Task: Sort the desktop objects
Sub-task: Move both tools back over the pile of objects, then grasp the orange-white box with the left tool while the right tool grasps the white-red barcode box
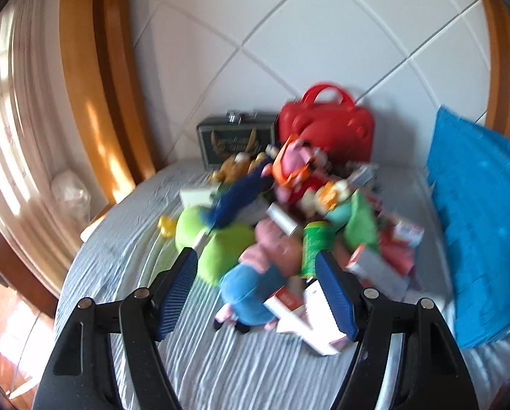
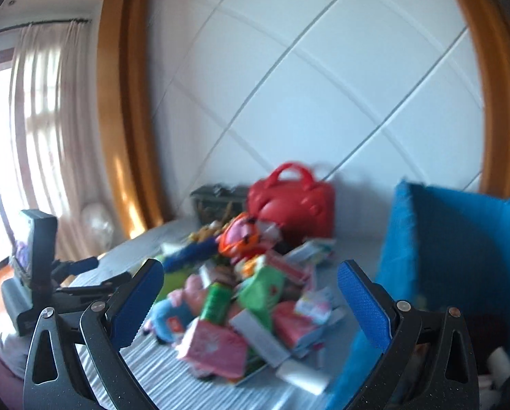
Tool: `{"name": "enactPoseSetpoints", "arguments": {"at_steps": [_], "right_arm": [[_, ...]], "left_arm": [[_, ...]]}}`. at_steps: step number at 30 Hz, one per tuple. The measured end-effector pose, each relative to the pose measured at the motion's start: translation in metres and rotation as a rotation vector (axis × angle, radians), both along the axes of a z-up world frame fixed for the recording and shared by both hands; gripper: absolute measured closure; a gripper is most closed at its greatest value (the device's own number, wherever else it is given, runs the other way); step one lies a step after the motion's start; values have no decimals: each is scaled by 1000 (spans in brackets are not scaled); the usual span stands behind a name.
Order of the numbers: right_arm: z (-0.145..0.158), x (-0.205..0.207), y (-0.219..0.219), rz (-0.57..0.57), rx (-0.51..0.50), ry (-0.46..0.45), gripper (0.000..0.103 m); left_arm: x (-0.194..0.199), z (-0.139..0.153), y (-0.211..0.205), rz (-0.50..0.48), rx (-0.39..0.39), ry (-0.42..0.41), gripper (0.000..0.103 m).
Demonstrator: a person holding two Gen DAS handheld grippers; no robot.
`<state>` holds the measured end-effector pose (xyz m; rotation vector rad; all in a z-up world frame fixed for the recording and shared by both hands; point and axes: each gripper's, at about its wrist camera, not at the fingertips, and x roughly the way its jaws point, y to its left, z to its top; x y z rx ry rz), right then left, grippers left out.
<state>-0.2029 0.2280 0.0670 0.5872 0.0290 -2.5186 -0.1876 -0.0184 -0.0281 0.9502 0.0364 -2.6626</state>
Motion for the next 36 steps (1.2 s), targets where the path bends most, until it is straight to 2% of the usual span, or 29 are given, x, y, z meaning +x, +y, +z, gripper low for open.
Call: {"name": "enactPoseSetpoints", "arguments": {"at_steps": [2,6,9,16,21,26,32,34,36], "right_arm": [[-24,-9,-22,10,26,-66,0],[-76,-29,-38,-34,69,-209,0],[-113,-45,-42,-59,121,-304,0],[-170,-64,-43,-97,250,-407,0],[-187,-84,-41,-109,300,-439,0],[-203,-99,-37,-111,343,-448,0],[-228,-113,-37,-94,381,-500,0],[-236,-116,-39,-91,395,-515,0],[-242,-121,-40,-93,403,-519,0]], "left_arm": [[-5,-27,-18,15,43,-66,32],[-11,-80,-39,25,132,-177,32],[-15,-108,-34,12,155,-235,32],[-30,-163,4,-86,212,-344,32],[-48,-181,28,-119,273,-355,32],[-69,-188,24,-105,310,-360,32],[-55,-173,4,-83,199,-367,36],[-52,-171,-6,-45,126,-380,38],[-54,-173,-17,-30,152,-398,38]]}}
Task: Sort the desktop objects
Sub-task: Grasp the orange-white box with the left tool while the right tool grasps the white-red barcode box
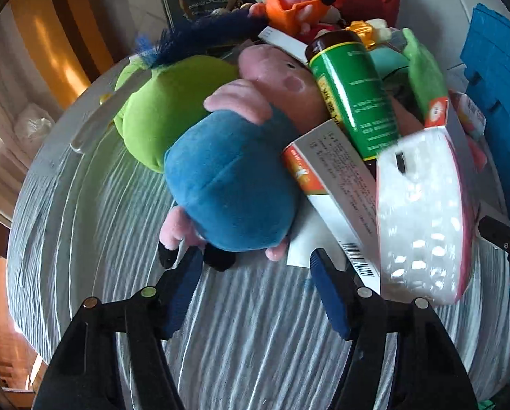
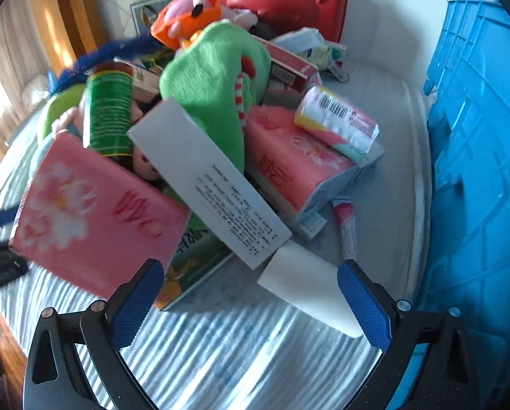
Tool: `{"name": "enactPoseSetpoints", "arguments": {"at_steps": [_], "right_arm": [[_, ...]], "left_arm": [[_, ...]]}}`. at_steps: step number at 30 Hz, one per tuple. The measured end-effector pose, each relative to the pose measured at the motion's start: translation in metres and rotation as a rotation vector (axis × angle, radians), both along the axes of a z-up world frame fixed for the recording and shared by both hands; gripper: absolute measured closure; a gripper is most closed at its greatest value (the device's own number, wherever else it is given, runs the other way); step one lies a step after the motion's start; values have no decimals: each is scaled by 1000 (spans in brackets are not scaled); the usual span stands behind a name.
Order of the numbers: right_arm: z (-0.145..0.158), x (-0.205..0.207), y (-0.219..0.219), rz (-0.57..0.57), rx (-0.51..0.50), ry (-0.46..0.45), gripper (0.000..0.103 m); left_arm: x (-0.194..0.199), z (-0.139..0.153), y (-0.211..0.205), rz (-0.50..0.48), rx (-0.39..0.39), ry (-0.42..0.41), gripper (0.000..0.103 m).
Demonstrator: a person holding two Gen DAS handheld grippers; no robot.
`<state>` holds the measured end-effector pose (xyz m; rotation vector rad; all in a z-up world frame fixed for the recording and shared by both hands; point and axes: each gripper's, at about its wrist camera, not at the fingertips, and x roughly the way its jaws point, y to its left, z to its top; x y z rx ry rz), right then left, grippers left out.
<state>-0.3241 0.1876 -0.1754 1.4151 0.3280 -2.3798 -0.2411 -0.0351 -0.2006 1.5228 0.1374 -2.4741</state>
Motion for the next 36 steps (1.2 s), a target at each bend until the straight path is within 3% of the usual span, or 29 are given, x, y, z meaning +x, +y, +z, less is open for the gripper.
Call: {"name": "enactPoseSetpoints", "arguments": {"at_steps": [5,9,13,17,19,22,26,29,35,36], "right_arm": [[-5,-13,-2,-6,0,-2,1],[1,-14,-1,-34,31,17,4],[13,1,5,-59,11,20,4],[17,23,-1,-38,4,12,4],[12,24,-1,-35,-3,-3,4],[7,23,4,-56,2,-10,4],[10,7,4,-71,-22,12,4],[11,-7,-6,-42,-39,29,16],[4,-22,-26,19,-23,57,16],[1,-25,-28,24,-20,57,20]], "left_arm": [[-1,11,14,-55,130,43,38],[-15,6,32,-61,135,24,38],[-27,-6,40,-79,192,-15,38],[-29,-4,47,-87,163,-7,42],[-21,2,50,-108,153,14,60],[-8,11,46,-140,179,20,74],[-7,17,43,-141,173,24,74],[-18,5,36,-147,164,17,75],[-33,-3,33,-167,144,32,75],[-33,-2,33,-168,144,35,76]]}}
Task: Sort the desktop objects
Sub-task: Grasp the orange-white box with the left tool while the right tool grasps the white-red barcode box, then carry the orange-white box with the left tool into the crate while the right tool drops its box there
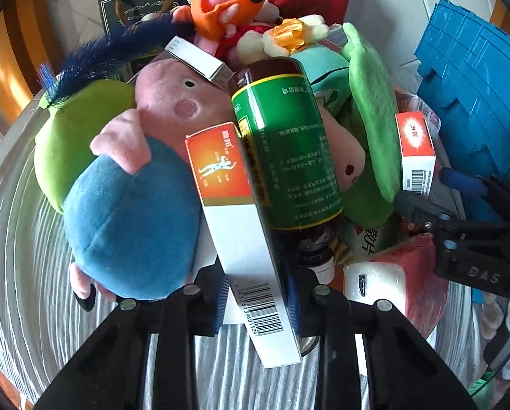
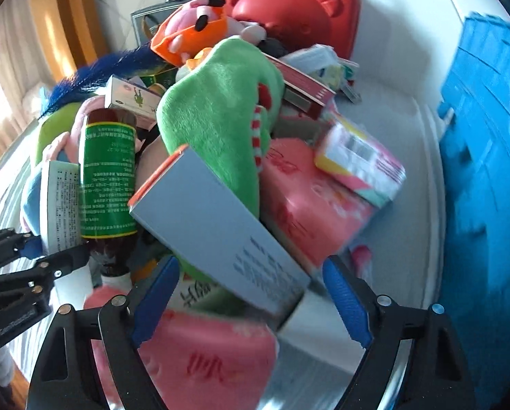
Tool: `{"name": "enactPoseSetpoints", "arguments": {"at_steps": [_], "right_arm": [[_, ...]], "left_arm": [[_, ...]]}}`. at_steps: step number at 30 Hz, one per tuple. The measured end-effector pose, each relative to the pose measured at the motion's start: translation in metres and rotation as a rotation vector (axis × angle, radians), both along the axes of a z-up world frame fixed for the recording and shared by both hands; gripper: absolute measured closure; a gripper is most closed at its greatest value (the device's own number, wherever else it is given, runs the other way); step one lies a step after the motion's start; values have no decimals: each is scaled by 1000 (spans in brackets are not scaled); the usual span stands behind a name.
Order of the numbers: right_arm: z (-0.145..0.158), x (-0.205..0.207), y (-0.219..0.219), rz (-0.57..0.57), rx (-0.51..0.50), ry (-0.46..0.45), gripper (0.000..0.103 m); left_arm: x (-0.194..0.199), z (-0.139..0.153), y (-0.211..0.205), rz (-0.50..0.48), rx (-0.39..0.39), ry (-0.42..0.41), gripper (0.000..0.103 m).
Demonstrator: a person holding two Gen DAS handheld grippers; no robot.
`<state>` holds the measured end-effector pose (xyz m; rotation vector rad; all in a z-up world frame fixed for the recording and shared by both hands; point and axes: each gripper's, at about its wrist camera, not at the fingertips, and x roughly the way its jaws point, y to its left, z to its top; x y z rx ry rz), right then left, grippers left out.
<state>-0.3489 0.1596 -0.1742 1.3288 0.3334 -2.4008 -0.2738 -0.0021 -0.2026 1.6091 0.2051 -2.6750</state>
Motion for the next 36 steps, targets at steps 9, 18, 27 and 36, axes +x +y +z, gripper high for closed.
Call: {"name": "enactPoseSetpoints", "arguments": {"at_steps": [9,18,27,36], "right_arm": [[31,9,6,21,-94,42,73],[98,40,3,53,-196,164,78],[163,61,7,55,-217,308,80],[236,94,38,-21,-224,484,80]], "left_arm": [[9,40,-2,30,-99,113,81],[24,104,0,56,-133,272,81],[39,167,12,26,-162,435,81],[40,218,47,-68,-159,561,81]]}}
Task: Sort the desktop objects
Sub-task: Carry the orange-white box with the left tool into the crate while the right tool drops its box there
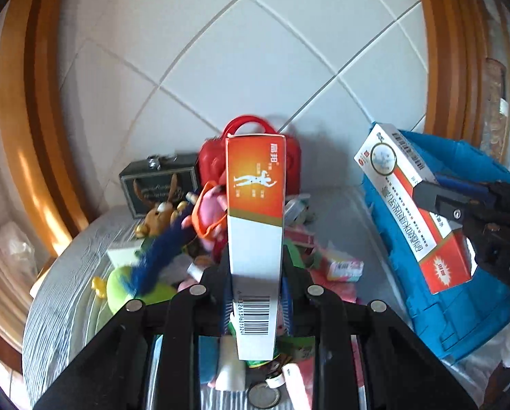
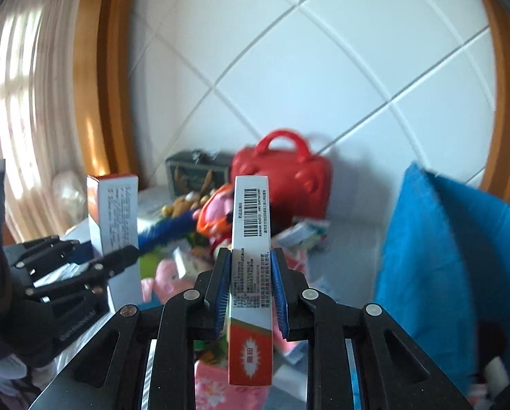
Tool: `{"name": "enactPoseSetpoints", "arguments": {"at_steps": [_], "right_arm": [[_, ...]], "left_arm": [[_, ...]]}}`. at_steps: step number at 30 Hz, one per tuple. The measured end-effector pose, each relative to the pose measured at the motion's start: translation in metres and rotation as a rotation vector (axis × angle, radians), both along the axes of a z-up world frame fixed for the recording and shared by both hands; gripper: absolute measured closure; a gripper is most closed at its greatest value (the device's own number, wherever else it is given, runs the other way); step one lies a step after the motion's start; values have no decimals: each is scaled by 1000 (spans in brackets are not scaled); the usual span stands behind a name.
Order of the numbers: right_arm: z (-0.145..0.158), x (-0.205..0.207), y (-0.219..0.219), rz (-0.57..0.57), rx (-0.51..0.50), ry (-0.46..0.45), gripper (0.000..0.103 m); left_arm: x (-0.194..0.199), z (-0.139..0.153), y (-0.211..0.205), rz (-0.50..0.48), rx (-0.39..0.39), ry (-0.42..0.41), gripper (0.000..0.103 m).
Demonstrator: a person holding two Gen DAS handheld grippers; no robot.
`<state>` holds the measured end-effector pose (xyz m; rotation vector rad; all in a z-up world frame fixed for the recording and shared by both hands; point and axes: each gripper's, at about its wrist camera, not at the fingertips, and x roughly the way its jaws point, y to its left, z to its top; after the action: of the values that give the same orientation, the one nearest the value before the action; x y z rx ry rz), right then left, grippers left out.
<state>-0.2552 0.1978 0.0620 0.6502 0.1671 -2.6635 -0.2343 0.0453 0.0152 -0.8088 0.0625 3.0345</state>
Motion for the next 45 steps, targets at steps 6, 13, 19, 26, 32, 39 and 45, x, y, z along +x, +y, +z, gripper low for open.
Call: {"name": "enactPoseSetpoints", "arguments": {"at_steps": [6,13,19,26,32,39,45], "right_arm": [[50,15,57,-138,-14,94,80],[73,26,144,-321,7,143,80],[84,1,230,-424,7,74,80],[70,-60,308,-491,16,-69,80],[35,-100,359,-518,-34,-188,80],[21,-107,372,-521,-17,-232,80],[25,-107,368,-534,18,-210,66]], "left_arm": [[-9,40,60,-114,-9,57,81],[-29,72,160,-258,-21,64,81],[-54,101,256,-399,10,2,81],[-118,91,358,-430,13,-166,80],[-147,53,415,-390,-95,-258,80],[-151,50,410,-358,-108,-295,80],[-151,52,401,-357,-113,-263,80]]}}
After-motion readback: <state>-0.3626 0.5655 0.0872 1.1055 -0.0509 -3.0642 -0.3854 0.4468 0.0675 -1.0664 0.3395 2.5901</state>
